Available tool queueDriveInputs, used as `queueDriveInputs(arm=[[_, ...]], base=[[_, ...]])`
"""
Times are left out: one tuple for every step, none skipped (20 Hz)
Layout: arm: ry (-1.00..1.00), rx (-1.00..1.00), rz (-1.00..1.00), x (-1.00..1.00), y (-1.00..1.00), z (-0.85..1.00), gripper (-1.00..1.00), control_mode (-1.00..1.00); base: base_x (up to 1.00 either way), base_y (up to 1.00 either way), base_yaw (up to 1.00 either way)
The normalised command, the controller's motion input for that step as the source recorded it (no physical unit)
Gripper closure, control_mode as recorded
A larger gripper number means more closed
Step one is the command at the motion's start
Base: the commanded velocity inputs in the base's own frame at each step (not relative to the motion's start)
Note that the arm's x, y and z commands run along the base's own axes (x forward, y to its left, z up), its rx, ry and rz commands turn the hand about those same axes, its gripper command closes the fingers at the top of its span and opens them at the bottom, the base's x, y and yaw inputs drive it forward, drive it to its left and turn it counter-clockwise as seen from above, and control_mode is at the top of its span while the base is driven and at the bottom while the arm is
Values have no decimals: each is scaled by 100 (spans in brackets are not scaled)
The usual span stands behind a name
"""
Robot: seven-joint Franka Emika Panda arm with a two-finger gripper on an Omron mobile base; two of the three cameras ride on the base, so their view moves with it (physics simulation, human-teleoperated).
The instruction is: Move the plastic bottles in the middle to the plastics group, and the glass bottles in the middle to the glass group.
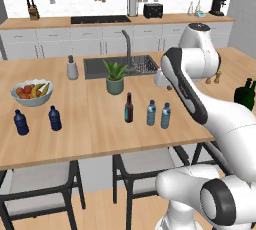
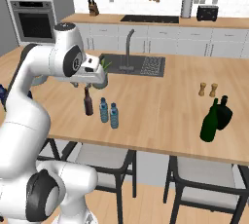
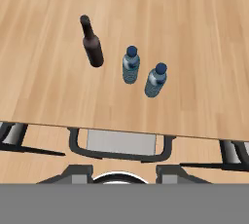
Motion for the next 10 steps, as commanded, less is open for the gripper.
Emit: queueDriveInputs(arm=[[0, 0, 0, -3, 0, 0, -100, -100], [0, 0, 0, -8, -5, -7, -100, -100], [0, 0, 0, -5, -23, -18, -100, -100], [0, 6, 0, -5, -43, -23, -100, -100], [0, 12, 0, -4, -47, -22, -100, -100], [-2, 0, 0, 0, -42, -29, -100, -100], [-1, 0, 7, 0, -42, -39, -100, -100], [0, -1, 11, 0, -45, -45, -100, -100], [0, -4, 16, 8, -49, -52, -100, -100], [0, -5, 18, 10, -45, -54, -100, -100]], base=[[0, 0, 0], [0, 0, 0], [0, 0, 0], [0, 0, 0], [0, 0, 0], [0, 0, 0], [0, 0, 0], [0, 0, 0], [0, 0, 0], [0, 0, 0]])
